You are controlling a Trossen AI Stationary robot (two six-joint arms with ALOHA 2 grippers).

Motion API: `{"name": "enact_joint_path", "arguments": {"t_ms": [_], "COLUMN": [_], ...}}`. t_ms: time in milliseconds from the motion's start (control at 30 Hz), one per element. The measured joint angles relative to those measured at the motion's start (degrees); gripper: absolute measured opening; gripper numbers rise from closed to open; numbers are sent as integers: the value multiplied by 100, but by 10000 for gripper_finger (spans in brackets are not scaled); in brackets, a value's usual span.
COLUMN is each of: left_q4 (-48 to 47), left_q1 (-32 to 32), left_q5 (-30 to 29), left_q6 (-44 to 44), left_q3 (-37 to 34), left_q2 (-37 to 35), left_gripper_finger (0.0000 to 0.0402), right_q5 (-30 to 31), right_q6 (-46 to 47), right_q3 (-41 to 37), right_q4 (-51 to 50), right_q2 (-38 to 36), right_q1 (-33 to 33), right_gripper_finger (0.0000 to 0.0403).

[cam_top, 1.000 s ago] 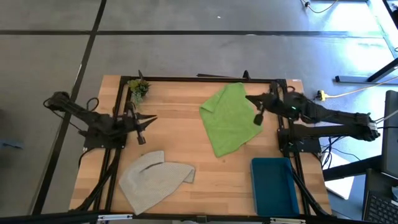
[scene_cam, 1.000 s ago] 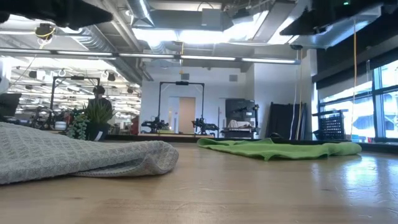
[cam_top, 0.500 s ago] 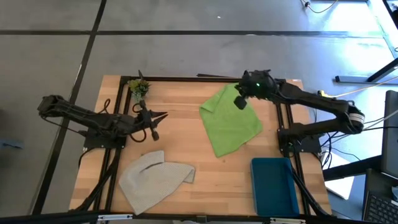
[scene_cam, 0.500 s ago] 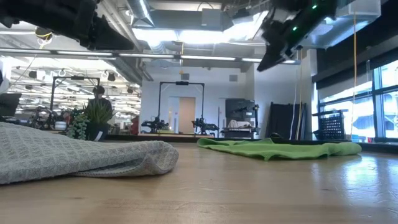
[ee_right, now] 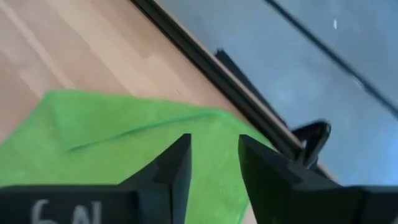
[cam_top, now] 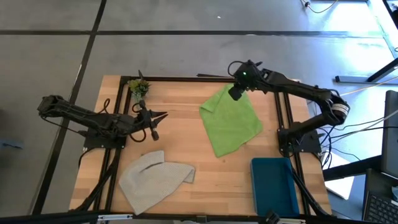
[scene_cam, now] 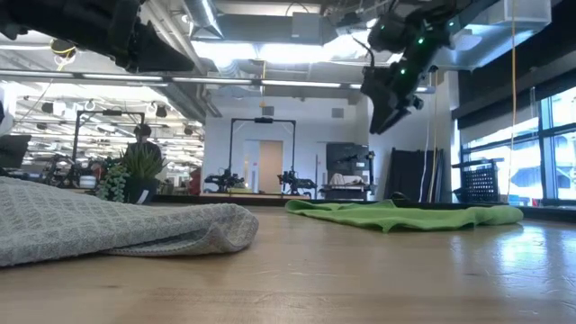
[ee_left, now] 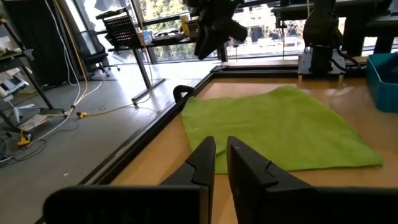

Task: Roll microfiber towels into tight, uniform cylinder then place into a basket
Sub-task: Roll the green microfiber cloth

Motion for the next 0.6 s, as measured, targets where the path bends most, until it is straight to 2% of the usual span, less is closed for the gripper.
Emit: {"name": "enact_joint_path", "arguments": {"t_ms": [333, 600], "left_q4": [0, 0], "left_q1": [0, 0], "left_q5": [-1, -1], "left_q6": [-1, -12], "left_q3": [0, 0], "left_q2": [0, 0], "left_gripper_finger": [30, 30], "right_q5": [0, 0], "right_q6": [520, 511], "right_q3": [723, 1544], "right_q4": [-387, -1418], "right_q2": [1062, 1916], "right_q1": [-385, -517], "right_gripper_finger": [148, 147]}}
